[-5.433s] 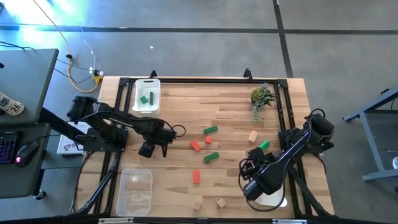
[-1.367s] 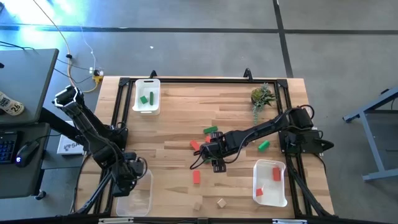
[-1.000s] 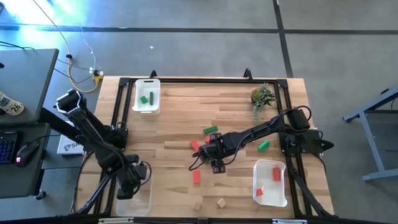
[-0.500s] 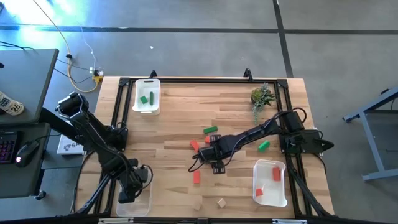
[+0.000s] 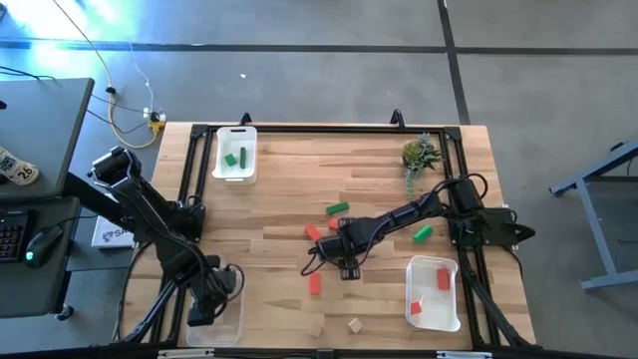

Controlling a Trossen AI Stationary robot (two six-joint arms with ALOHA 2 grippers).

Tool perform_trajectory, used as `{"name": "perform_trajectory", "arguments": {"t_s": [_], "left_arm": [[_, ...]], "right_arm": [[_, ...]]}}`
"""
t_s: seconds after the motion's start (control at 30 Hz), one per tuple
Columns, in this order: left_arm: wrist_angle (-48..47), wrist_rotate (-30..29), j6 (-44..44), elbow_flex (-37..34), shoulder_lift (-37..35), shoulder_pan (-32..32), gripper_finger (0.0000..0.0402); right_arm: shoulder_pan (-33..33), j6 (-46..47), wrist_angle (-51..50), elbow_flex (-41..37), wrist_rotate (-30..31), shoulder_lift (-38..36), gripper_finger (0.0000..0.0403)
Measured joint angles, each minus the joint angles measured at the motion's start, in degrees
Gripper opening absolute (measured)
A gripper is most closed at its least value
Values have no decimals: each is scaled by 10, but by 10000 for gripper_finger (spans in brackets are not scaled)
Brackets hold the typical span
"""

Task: Sort & place blocks by color
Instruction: Put the green block into the top white bin

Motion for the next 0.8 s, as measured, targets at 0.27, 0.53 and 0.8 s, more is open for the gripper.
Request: {"name": "perform_trajectory", "arguments": {"t_s": [0.27, 0.53, 0.8], "left_arm": [[1, -6, -2, 0, -57, 0, 192], [0, -70, 28, 0, -138, 28, 192], [-1, -220, 135, 0, -203, 109, 192]], "right_arm": [[0, 12, -1, 0, -14, 0, 83], [-4, 8, -1, -1, -17, -6, 74], [-17, 8, 0, -2, -14, -33, 74]]}}
